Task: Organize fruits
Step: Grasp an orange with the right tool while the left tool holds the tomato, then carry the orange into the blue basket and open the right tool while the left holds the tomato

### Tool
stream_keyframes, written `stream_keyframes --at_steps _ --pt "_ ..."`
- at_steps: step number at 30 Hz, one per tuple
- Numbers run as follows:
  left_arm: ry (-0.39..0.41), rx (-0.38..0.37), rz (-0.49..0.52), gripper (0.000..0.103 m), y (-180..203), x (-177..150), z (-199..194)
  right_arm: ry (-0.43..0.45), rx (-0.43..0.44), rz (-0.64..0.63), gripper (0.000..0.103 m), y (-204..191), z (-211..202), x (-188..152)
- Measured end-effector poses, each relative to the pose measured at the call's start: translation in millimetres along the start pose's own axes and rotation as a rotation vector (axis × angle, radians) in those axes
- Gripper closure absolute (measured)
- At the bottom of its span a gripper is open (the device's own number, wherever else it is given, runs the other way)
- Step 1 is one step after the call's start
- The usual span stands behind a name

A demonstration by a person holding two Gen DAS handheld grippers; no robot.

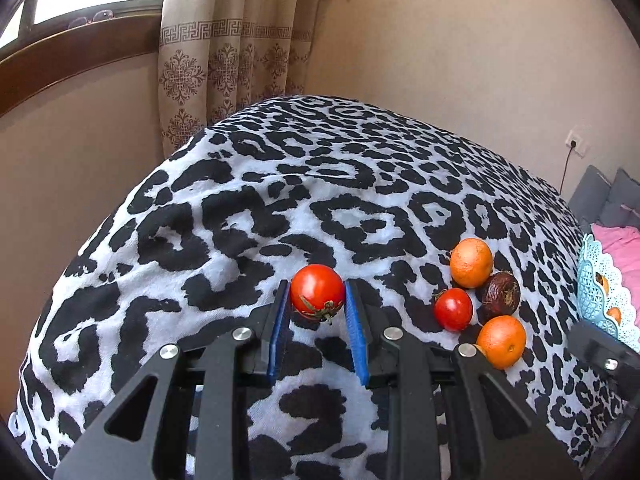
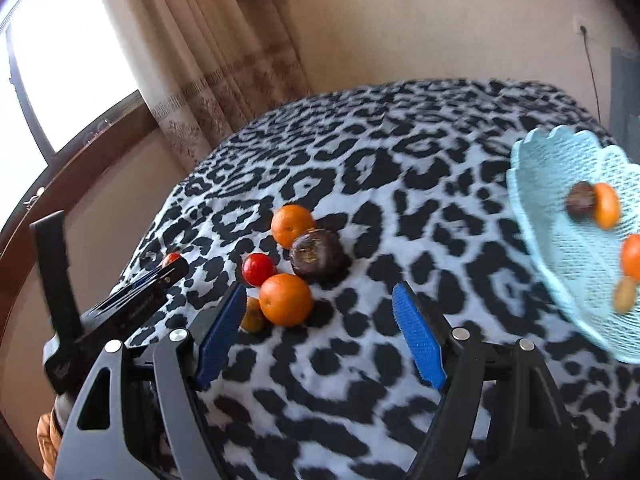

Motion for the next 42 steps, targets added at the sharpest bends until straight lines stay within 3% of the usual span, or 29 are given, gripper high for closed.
stream_keyframes --at_steps 8,10,12,15,22,29,42 --pt "-0.013 -0.006 -0.017 0.076 -2 0 4 -0.065 -0.026 0.006 0.026 -14 50 -2" --pt "-0.014 -0.007 -0.019 0.076 -3 0 4 -0.079 -0.033 -0.011 0.034 -17 57 -4" --pt "-0.015 -0.008 -0.020 0.076 -3 0 4 -0.105 -0.026 -0.028 0.050 -19 62 -10" --pt "-0.013 -0.007 -0.019 0.076 -3 0 4 -0.098 -0.008 -0.048 0.062 -22 58 -12" --pt "-0.009 -0.016 -0.022 0.076 -3 1 3 -0.079 -0.003 -0.077 0.063 -26 40 -17" --pt "-0.015 -0.041 -0.038 0.076 -4 2 2 0.002 -0.013 -0.073 0.063 -23 8 -10" --pt "-0.018 -0.078 -0.053 0.076 -1 2 -1 0.117 -0.089 -0.009 0.063 15 -37 2"
Point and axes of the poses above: each gripper's, at about its wrist camera, not at the fingertips, and z roughly the way its jaws point, y to its right, x to its top, the point moved 4 cm from there along z, roughly the way its jaws point, and after that the axes turned 5 degrees about y, right-handed, at the moved point
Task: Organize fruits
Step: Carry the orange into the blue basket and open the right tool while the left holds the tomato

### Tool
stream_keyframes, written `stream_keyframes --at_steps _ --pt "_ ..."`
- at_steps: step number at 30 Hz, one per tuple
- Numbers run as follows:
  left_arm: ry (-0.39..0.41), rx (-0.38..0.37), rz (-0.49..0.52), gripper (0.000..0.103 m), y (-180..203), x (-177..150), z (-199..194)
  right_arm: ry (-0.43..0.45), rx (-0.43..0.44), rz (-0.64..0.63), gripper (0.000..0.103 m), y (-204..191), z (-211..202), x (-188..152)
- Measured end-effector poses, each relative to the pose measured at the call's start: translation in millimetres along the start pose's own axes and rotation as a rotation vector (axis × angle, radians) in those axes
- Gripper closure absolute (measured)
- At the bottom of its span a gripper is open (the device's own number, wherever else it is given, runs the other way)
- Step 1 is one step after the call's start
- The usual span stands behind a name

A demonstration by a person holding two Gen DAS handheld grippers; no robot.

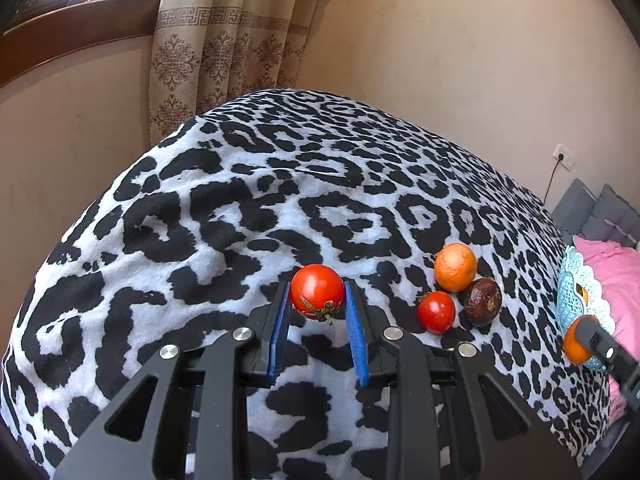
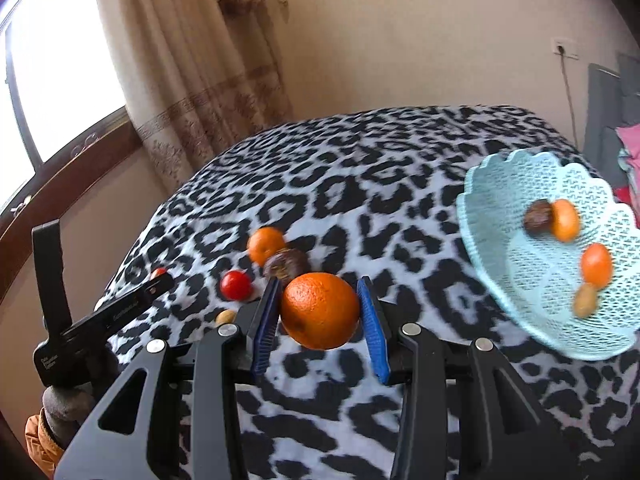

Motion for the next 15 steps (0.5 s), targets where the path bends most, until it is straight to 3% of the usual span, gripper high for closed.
stream_keyframes --at_steps 15 --pt "0.002 -0.038 0.049 0.076 24 -6 -7 0.105 -0.193 0.121 0.063 88 -43 11"
Point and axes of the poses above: each gripper's, at about its wrist camera, not at the fingertips, and z roughly the way its jaws point, y to its right, x to its top, the point moved 4 cm from there along z, roughly the way its jaws point, and after that the axes turned 5 degrees about y, right-handed, at the moved point
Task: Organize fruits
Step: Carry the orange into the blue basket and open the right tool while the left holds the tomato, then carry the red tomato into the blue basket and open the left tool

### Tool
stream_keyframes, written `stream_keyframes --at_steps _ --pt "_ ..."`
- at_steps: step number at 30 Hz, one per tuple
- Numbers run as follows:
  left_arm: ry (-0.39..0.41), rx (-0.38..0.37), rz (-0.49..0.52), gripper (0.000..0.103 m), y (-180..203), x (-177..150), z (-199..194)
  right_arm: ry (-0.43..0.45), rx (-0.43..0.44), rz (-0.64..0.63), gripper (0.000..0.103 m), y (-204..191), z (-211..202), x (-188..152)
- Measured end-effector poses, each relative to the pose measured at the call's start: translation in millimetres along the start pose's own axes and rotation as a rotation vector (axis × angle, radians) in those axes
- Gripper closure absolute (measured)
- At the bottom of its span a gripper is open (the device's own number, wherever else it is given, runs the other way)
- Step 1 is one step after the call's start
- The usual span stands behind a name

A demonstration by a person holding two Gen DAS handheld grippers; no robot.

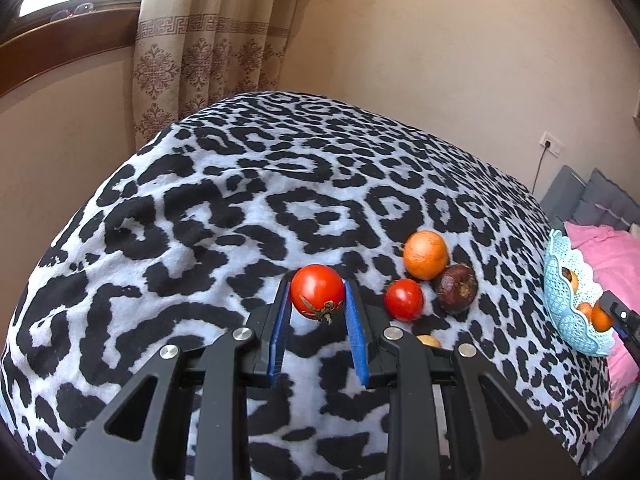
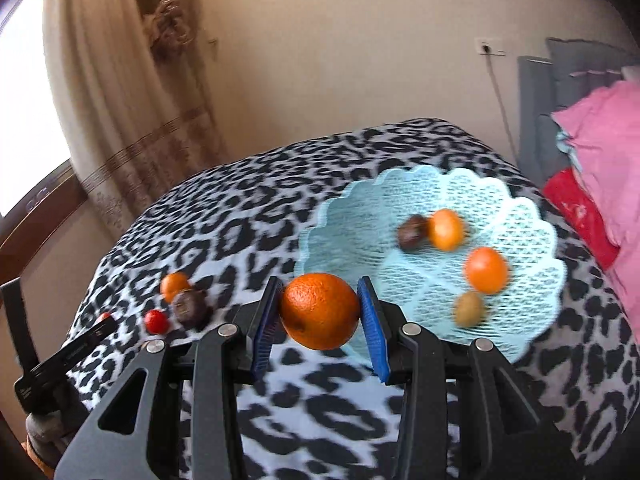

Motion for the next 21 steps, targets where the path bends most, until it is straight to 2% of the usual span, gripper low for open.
stream_keyframes --at_steps 4,8,21 --pt "0.000 -0.015 0.019 0.076 10 -2 -3 -0.003 -0.034 0.036 0.062 20 1 -1" --pt "0.004 -0.027 0.035 0.076 18 -3 -6 0.016 -0.043 0.063 0.046 34 -5 1" --pt "0.019 -0.075 0.085 0.076 49 -5 -19 0.054 -0.097 0.096 0.045 69 -21 -5"
Point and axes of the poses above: each gripper's, at about its wrist camera, not at the fingertips, and z roughly the way its jaws point, y to its right, x to its top, the point moved 4 cm from there along z, roughly the way its jaws point, and after that the axes turned 5 degrees about y, right-handed, at the moved point
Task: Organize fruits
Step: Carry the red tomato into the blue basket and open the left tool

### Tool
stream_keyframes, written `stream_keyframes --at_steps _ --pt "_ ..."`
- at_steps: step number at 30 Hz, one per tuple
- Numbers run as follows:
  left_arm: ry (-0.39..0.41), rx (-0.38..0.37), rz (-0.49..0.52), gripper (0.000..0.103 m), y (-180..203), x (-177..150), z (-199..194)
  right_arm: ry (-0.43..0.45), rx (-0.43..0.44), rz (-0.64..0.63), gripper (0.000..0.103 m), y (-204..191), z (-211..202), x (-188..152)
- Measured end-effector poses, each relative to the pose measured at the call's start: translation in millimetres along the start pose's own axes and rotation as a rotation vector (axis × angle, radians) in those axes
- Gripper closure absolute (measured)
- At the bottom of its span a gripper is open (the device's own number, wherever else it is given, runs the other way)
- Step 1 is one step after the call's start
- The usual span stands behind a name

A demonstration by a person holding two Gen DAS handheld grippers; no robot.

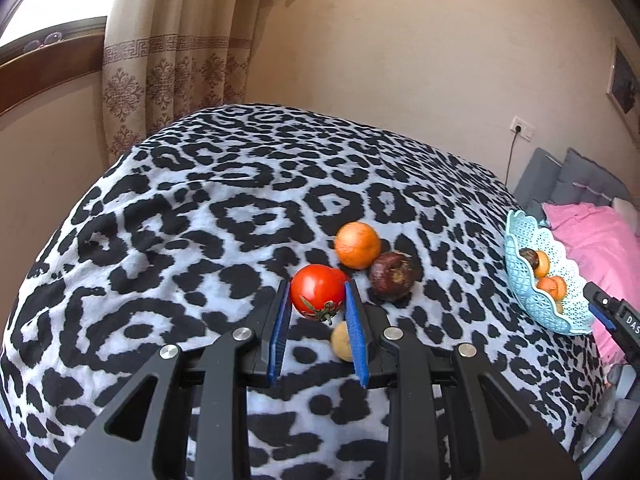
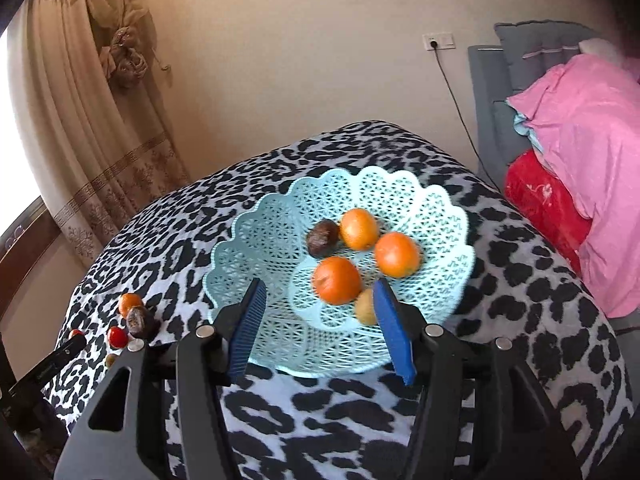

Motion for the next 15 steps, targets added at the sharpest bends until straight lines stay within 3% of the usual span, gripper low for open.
stream_keyframes --at_steps 6,15 --pt "0.005 -0.030 0.059 0.076 28 3 -3 0.045 -0.033 -0.003 0.045 10 -7 2" --pt "-0.002 -0.134 0.154 0.076 95 8 -6 0.071 -0.045 -0.023 0.045 11 -6 -2"
Point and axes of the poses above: each gripper's, at about its wrist camera, not at the fingertips, and z roughly the way its jaws point, y to its right, x to its top, the point moved 4 cm from there along z, roughly the way its jaws point, and after that the axes turned 5 degrees about y, right-handed, at the moved point
